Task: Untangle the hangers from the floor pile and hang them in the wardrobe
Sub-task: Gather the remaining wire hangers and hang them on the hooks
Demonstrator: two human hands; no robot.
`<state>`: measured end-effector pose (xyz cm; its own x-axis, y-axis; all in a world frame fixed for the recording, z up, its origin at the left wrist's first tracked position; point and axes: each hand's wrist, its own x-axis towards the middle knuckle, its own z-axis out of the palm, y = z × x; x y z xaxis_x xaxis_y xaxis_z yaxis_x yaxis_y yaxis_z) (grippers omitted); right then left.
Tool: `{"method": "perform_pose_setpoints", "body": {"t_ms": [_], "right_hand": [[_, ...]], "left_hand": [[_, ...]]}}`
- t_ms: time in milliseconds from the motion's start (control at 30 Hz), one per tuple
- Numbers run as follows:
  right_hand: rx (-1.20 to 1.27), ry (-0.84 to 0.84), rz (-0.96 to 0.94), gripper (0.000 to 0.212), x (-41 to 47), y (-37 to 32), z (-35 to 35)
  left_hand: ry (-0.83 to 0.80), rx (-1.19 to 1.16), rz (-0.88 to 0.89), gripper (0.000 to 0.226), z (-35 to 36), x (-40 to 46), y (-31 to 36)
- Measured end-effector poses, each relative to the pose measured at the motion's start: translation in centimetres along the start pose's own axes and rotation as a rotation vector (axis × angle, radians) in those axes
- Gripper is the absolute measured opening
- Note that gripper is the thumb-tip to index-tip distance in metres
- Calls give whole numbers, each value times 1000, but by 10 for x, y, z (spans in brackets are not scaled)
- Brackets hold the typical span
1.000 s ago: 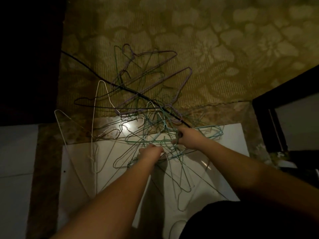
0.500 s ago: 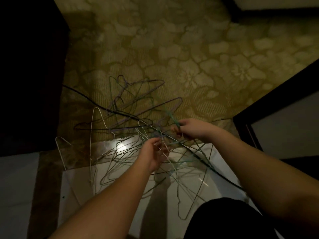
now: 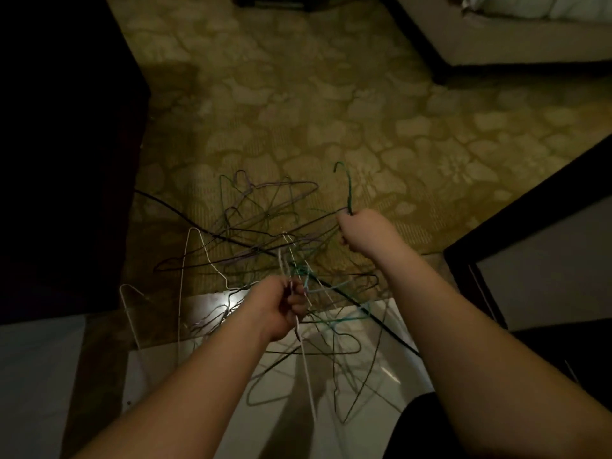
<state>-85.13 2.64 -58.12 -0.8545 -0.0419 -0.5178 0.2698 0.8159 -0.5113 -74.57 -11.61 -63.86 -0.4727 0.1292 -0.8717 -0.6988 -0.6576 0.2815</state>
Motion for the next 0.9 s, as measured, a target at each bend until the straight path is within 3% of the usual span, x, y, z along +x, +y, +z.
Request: {"method": "perform_pose_setpoints", "body": {"t_ms": [100,200,267,367,533,667,900], "right_hand": [[-27,-49,42,33,-6,8,4],[119,50,9,23,-2,7,-5],[237,108,-38,33,2,2,-7],[205,116,-91,46,3,-5,-1],[295,19,-27,30,-4,-12,11],[475,-120,-22,20,-14,-22,23],[284,-276,-153,24,-12,-26,59]], "left_hand": [[-57,45,-22,29,5,-7,8],[-77,47,-25,29,1,-16,20],[-97,73,-12,27,-6,-24,29],[-90,143,12,25,-21,-25,37],[-45,130,35,22,-35,-17,41],[-39,196,55,37,-28,-14,38],[-36,411,226,91,-16,-19,32]]}}
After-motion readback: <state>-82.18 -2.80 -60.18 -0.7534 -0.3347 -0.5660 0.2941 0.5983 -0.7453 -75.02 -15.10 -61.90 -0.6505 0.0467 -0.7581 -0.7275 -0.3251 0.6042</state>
